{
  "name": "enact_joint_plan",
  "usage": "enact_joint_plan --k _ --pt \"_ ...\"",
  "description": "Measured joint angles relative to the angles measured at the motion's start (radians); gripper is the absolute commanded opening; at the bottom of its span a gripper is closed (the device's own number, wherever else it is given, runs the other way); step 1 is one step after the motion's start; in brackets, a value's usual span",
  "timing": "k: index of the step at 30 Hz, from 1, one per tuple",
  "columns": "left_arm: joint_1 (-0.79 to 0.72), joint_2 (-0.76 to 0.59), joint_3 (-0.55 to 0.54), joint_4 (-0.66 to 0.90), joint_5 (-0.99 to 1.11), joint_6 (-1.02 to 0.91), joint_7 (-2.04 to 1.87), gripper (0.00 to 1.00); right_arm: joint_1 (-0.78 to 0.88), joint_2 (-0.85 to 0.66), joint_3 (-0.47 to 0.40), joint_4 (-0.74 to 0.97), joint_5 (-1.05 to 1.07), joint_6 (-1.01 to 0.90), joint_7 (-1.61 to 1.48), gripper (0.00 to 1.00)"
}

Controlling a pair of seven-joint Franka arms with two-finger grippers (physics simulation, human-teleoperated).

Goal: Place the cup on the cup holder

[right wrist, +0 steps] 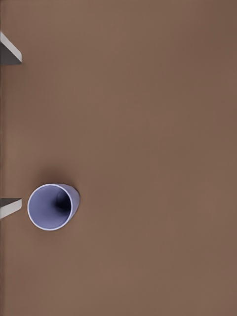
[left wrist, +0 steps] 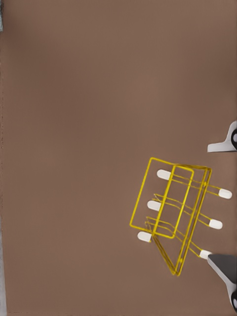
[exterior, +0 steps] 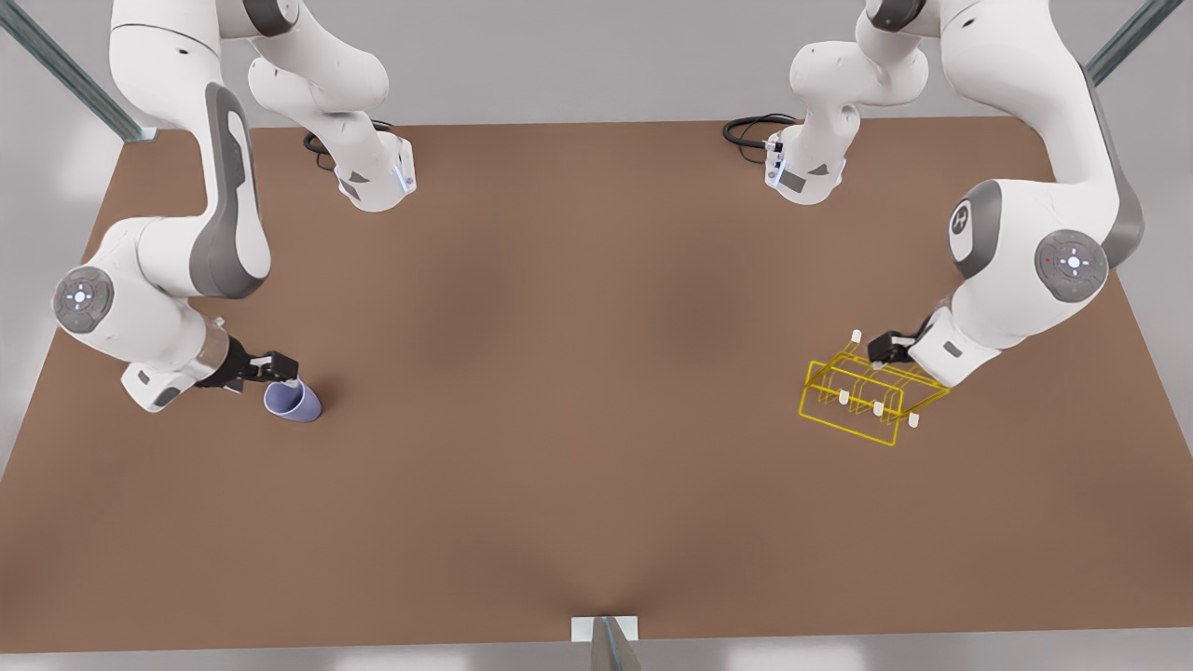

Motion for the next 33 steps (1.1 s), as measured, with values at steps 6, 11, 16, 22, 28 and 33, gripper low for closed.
enact_joint_plan --k 6,11,16,22,28,33 --pt "-0.002 0.004 0.005 -0.004 0.001 0.011 0.000 1.00 -0.003 0.006 -0.003 -0.063 -0.011 0.043 -0.010 1.00" --pt "-0.002 0.004 0.005 -0.007 0.000 0.012 -0.001 1.00 -0.005 0.073 -0.017 -0.084 -0.016 0.119 -0.037 1.00" --pt "-0.002 0.005 0.005 -0.008 0.000 0.011 -0.003 1.00 0.015 0.143 -0.031 -0.092 -0.028 0.205 -0.066 1.00" --pt "-0.002 0.005 0.005 -0.008 -0.001 0.008 -0.005 1.00 0.031 0.129 -0.056 -0.199 -0.041 0.278 -0.085 1.00" --pt "-0.002 0.006 0.005 -0.010 -0.001 0.006 -0.006 1.00 0.024 0.119 -0.057 -0.319 -0.040 0.346 -0.098 1.00" --pt "-0.002 0.006 0.004 -0.010 -0.001 0.006 -0.007 1.00 0.023 0.127 -0.058 -0.348 -0.049 0.395 -0.109 1.00"
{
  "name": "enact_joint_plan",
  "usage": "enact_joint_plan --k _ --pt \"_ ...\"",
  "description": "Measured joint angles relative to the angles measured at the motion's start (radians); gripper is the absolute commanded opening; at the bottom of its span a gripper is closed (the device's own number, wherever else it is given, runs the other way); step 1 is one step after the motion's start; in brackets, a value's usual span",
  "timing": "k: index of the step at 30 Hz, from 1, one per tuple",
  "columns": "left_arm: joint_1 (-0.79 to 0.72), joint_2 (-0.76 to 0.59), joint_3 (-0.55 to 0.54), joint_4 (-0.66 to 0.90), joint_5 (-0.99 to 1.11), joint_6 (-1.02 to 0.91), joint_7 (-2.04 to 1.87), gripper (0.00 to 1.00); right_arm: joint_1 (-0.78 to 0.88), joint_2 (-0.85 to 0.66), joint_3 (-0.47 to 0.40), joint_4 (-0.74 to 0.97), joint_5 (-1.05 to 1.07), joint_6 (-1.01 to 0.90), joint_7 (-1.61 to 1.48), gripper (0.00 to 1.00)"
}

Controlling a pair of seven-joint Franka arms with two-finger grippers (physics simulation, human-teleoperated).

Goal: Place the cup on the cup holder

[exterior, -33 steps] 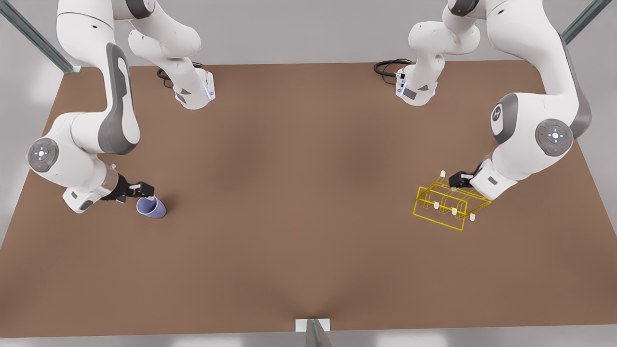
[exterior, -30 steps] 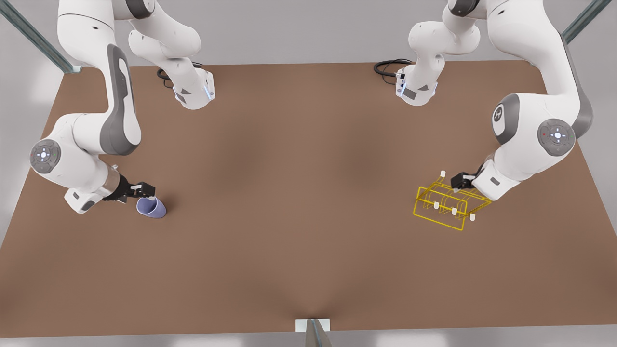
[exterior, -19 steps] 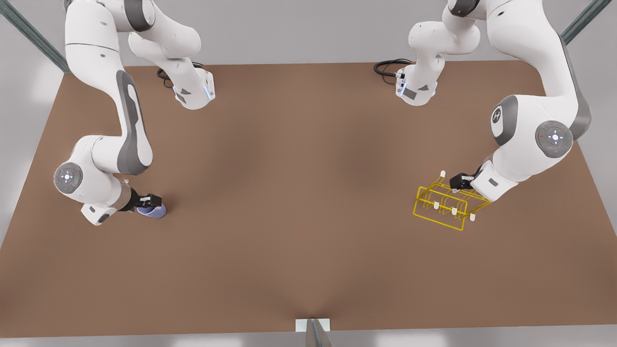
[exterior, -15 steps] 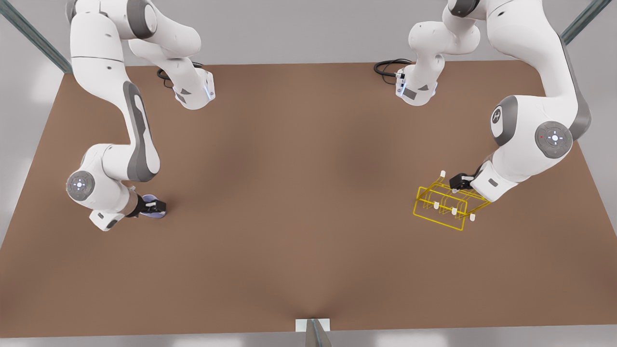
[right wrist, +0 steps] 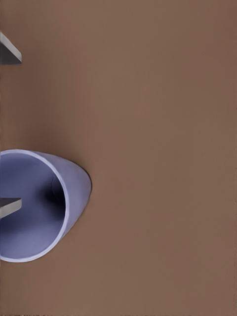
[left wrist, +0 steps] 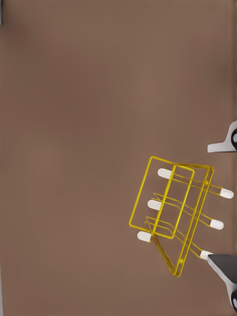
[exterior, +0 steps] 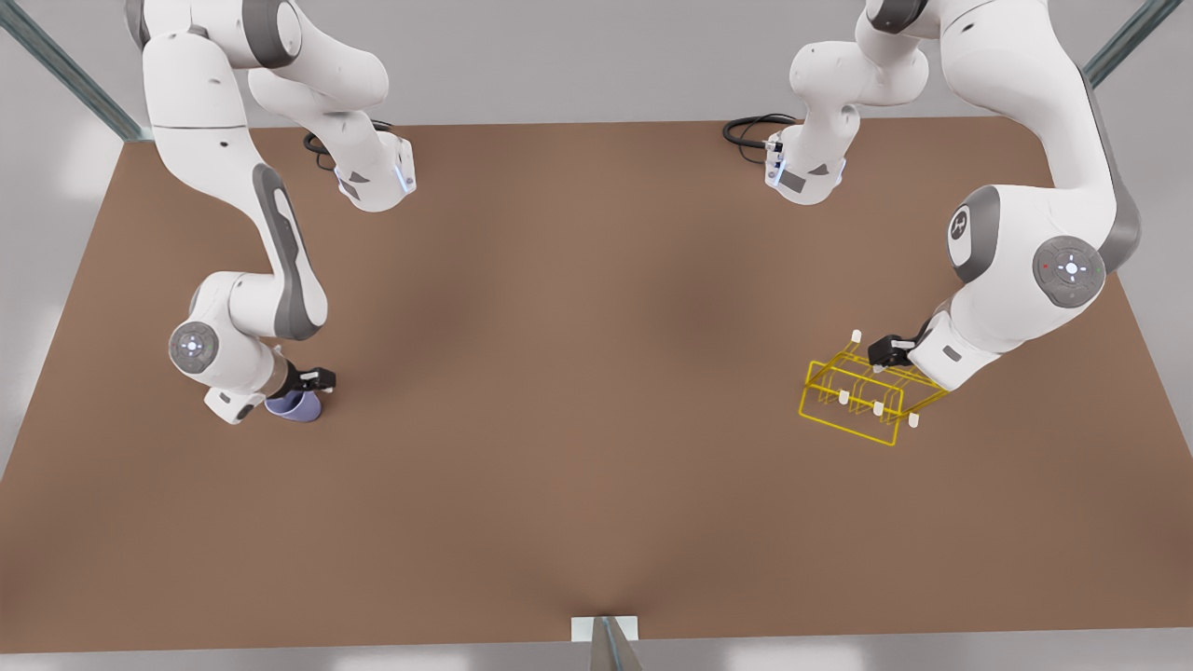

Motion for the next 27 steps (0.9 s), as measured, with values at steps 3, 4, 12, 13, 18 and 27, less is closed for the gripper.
enact_joint_plan --k 3,4,12,13,18,27 --pt "-0.001 0.004 -0.001 0.000 0.000 0.000 0.000 1.00 0.000 0.011 0.000 -0.016 -0.003 0.028 -0.006 1.00" --pt "-0.001 0.005 -0.001 0.000 0.000 0.000 -0.001 1.00 0.000 0.017 -0.001 -0.018 -0.003 0.035 -0.007 1.00" --pt "0.000 0.015 -0.001 0.001 0.000 0.002 -0.001 1.00 -0.002 0.033 -0.005 -0.041 -0.025 0.090 -0.018 0.93" --pt "0.000 0.016 -0.001 0.001 0.000 0.002 -0.001 1.00 -0.002 0.034 -0.005 -0.044 -0.029 0.095 -0.019 0.86" --pt "0.000 0.019 -0.001 0.002 0.000 0.003 -0.002 1.00 -0.001 0.036 -0.005 -0.056 -0.038 0.112 -0.024 0.75" --pt "-0.001 0.024 0.000 0.001 0.001 0.002 -0.002 1.00 -0.001 0.050 -0.005 -0.083 -0.040 0.145 -0.033 0.24"
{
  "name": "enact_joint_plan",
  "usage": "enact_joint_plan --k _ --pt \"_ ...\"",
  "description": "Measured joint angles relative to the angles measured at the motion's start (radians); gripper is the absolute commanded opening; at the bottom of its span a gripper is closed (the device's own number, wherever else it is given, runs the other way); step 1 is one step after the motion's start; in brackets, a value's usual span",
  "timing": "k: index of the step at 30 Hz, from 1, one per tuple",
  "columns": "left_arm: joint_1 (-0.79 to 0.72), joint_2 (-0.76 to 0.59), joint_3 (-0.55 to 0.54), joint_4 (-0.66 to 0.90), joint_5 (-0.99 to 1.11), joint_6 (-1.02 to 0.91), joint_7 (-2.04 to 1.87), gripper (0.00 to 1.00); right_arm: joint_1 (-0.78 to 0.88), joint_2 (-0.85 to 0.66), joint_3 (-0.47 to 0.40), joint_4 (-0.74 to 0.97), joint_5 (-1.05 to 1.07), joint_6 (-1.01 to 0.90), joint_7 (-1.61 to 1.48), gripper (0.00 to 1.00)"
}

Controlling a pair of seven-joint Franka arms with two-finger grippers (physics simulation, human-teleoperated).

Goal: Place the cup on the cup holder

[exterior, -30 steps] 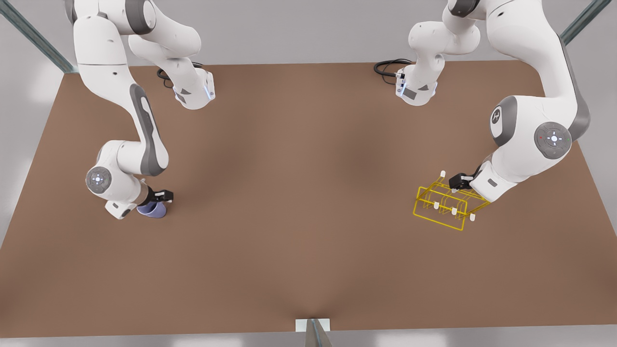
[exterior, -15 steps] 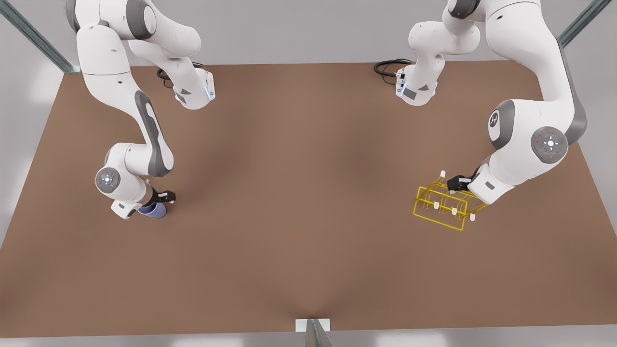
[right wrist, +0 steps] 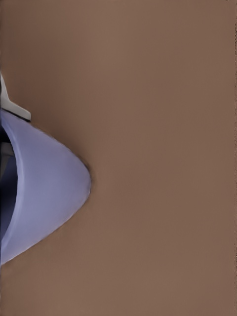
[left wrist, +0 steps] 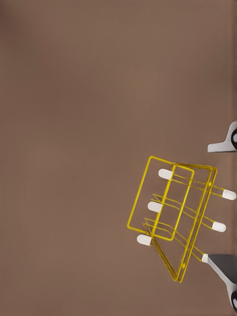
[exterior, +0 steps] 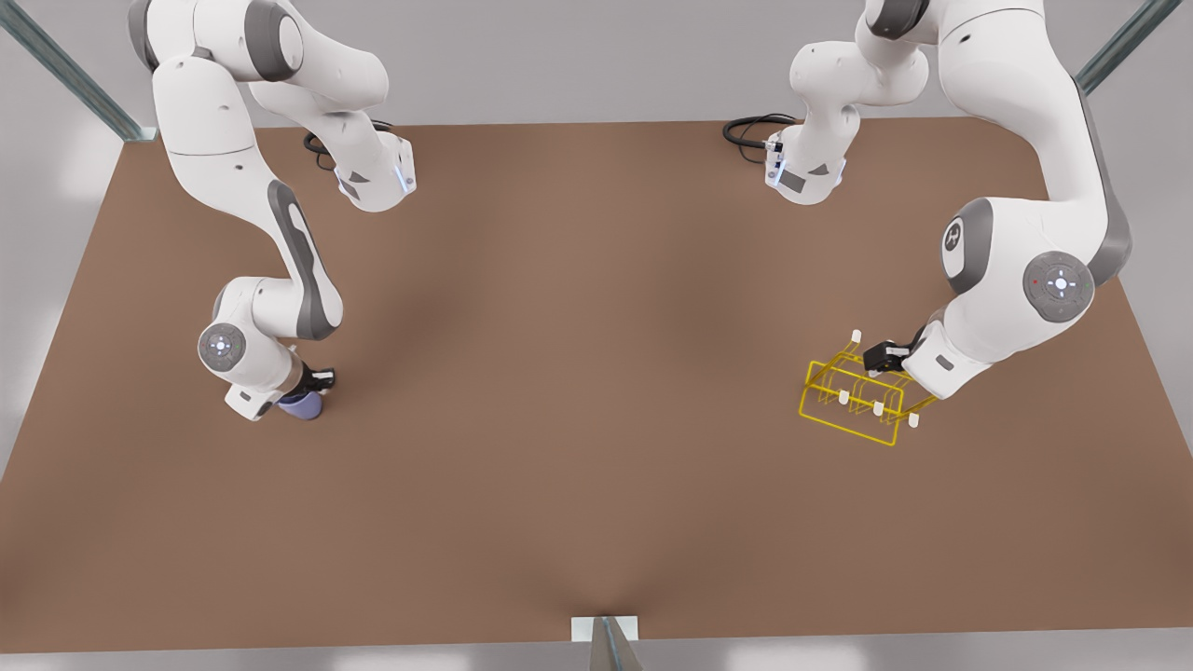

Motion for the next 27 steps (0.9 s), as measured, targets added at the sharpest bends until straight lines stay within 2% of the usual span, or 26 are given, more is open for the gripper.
enact_joint_plan --k 1,10,14,19,23,27 --pt "0.000 0.000 0.000 0.000 0.000 0.000 0.000 1.00 -0.001 -0.001 0.000 0.000 0.001 0.001 -0.003 0.21" --pt "0.000 0.002 0.000 -0.001 0.000 -0.001 -0.001 1.00 0.008 -0.066 0.001 0.003 0.006 -0.020 -0.049 0.21" --pt "0.000 0.001 0.000 -0.001 0.000 -0.002 -0.002 1.00 0.061 -0.082 0.012 0.052 0.061 -0.059 -0.074 0.21" --pt "-0.001 0.003 -0.001 -0.001 0.000 -0.002 -0.002 1.00 0.099 -0.054 0.056 0.099 0.344 -0.132 -0.114 0.21" --pt "-0.001 0.007 -0.001 -0.001 0.000 -0.001 -0.003 1.00 0.100 0.015 0.152 0.136 0.645 -0.193 -0.159 0.21" --pt "0.000 0.009 -0.001 -0.001 0.000 -0.002 -0.003 1.00 0.104 0.082 0.298 0.199 0.954 -0.222 -0.209 0.21"
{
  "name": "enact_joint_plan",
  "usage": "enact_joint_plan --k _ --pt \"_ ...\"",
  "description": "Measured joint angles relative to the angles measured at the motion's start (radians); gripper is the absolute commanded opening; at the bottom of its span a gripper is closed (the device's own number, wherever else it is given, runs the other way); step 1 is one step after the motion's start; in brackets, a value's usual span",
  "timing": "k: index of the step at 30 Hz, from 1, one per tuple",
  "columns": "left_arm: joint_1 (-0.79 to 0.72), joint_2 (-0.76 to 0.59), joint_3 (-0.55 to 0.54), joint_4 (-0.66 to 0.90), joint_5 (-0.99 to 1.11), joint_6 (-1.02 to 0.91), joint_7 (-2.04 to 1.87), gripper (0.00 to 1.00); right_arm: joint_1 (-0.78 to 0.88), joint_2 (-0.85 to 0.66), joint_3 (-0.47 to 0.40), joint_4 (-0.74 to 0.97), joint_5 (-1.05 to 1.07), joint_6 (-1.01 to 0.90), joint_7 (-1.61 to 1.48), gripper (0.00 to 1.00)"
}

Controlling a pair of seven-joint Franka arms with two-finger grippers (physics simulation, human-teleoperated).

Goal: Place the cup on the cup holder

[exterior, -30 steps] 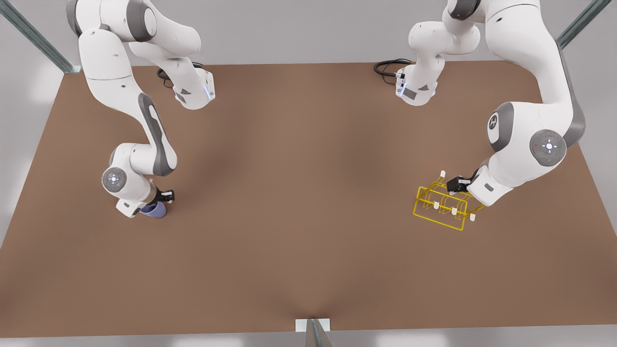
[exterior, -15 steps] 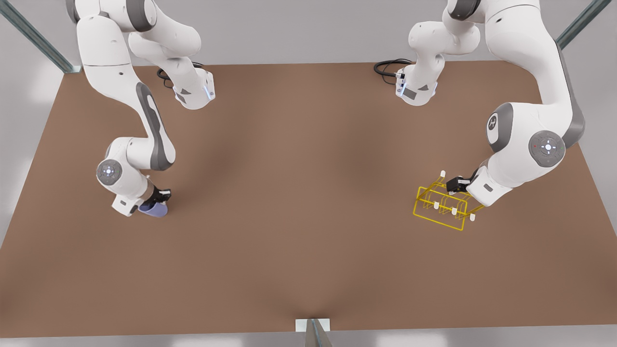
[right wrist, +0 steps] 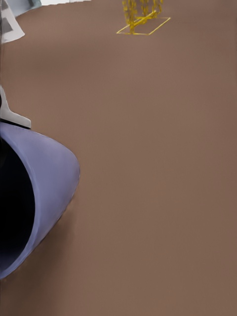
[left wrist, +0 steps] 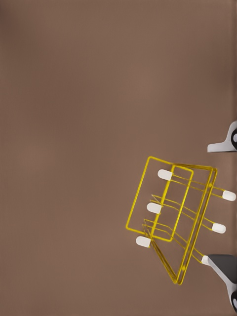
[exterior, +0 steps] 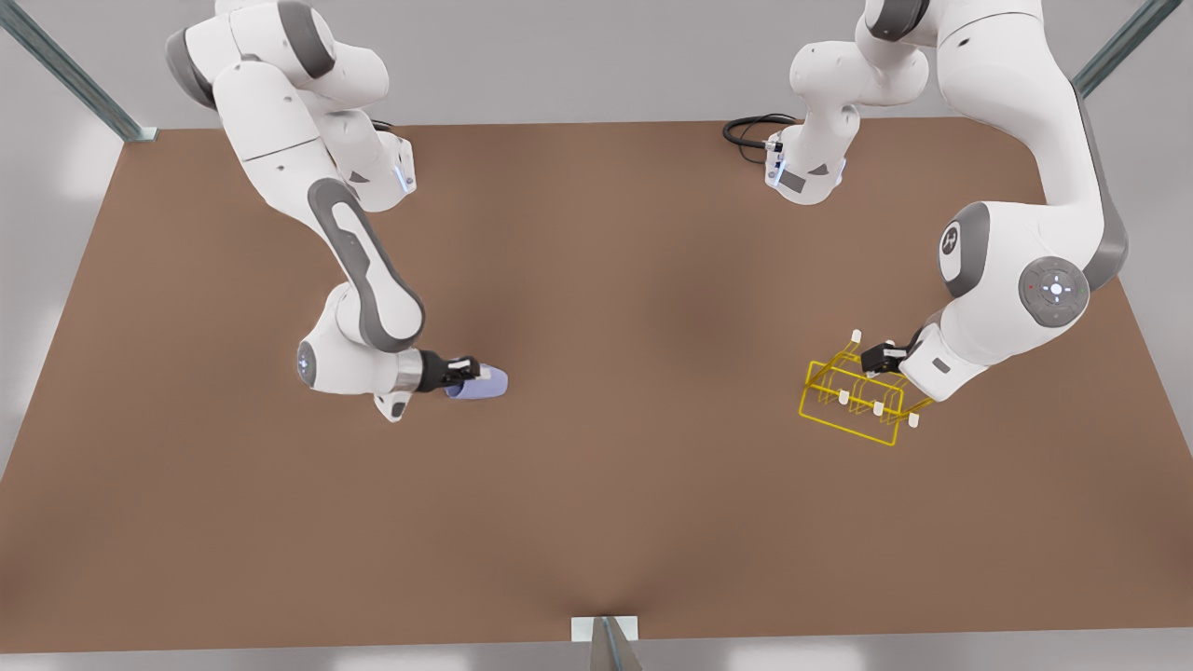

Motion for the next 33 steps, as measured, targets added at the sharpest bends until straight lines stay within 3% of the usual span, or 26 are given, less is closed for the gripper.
enact_joint_plan --k 3,10,21,31,32,33 --pt "0.000 0.000 0.000 0.000 0.000 0.000 0.000 1.00 0.006 0.071 0.091 0.085 0.186 -0.015 -0.038 0.21" --pt "0.000 0.005 0.000 0.000 0.000 0.001 0.000 1.00 0.057 0.332 0.151 0.286 0.494 -0.023 -0.161 0.21" --pt "-0.001 -0.001 0.000 0.001 0.000 -0.003 -0.001 1.00 0.122 0.522 0.189 0.481 0.619 -0.026 -0.321 0.21" --pt "-0.001 0.003 -0.002 0.002 0.000 0.000 -0.001 1.00 0.155 0.582 0.188 0.533 0.644 -0.024 -0.406 0.21" --pt "-0.002 0.003 -0.003 0.002 0.000 -0.001 -0.002 1.00 0.156 0.590 0.187 0.539 0.644 -0.024 -0.412 0.32" --pt "-0.001 0.002 -0.003 0.002 0.000 -0.001 -0.002 1.00 0.157 0.595 0.187 0.544 0.644 -0.024 -0.417 0.60"
